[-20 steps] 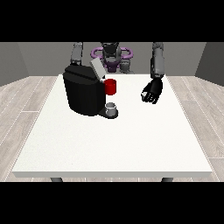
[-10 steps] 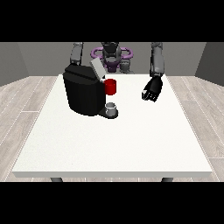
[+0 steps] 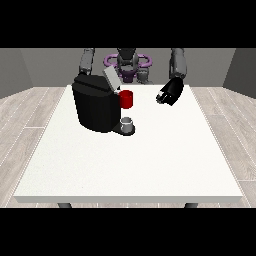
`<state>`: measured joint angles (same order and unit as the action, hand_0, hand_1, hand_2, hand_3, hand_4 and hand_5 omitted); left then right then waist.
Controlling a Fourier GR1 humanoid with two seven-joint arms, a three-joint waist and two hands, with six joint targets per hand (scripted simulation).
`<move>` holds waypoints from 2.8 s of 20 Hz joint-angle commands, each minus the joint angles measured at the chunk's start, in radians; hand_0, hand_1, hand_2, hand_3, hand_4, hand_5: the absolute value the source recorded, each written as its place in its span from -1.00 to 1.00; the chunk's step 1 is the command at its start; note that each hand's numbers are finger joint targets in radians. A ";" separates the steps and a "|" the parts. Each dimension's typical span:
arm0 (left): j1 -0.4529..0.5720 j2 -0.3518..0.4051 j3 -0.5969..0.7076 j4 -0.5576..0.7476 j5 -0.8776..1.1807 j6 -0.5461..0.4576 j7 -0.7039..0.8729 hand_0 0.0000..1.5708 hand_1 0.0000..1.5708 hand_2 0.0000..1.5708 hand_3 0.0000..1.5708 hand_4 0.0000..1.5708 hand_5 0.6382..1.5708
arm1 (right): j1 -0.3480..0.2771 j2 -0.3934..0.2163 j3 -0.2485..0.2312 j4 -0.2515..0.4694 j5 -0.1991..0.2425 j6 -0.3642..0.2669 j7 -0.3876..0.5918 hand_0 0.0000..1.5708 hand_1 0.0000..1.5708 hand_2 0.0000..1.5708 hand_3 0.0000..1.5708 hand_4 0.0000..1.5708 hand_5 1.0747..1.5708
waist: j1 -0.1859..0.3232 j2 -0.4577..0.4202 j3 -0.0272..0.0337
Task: Insert the coffee pod into the coffee machine and close the lid
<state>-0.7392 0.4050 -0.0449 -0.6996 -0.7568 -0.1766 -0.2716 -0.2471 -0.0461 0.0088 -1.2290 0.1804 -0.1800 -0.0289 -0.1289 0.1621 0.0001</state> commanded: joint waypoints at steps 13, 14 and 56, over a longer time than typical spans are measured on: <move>-0.149 -0.057 0.013 -0.077 -0.005 -0.190 0.120 0.69 0.69 0.72 0.68 -0.25 1.00 | 0.013 0.015 0.030 0.055 0.027 0.018 0.012 -1.00 -1.00 -1.00 -1.00 -1.00 1.00 | -0.046 -0.123 -0.0003; -0.178 -0.050 0.029 -0.081 0.012 -0.224 0.126 0.71 0.71 0.75 0.72 -0.28 1.00 | 0.005 -0.012 -0.005 0.060 -0.002 0.038 -0.021 -1.00 -1.00 -1.00 -1.00 -1.00 1.00 | -0.052 -0.113 0.0000; -0.523 0.025 0.165 0.050 0.024 -0.238 0.200 0.49 0.49 0.57 0.53 -0.46 1.00 | -0.175 -0.008 -0.036 -0.048 0.000 -0.018 -0.005 -1.00 -1.00 -1.00 -1.00 -0.96 1.00 | -0.178 0.147 0.0002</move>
<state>-1.2452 0.4250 0.1164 -0.6531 -0.7259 -0.4303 -0.0671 -0.4388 -0.0680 -0.0416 -1.2765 0.1691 -0.1890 0.0022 -0.2918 0.2929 0.0002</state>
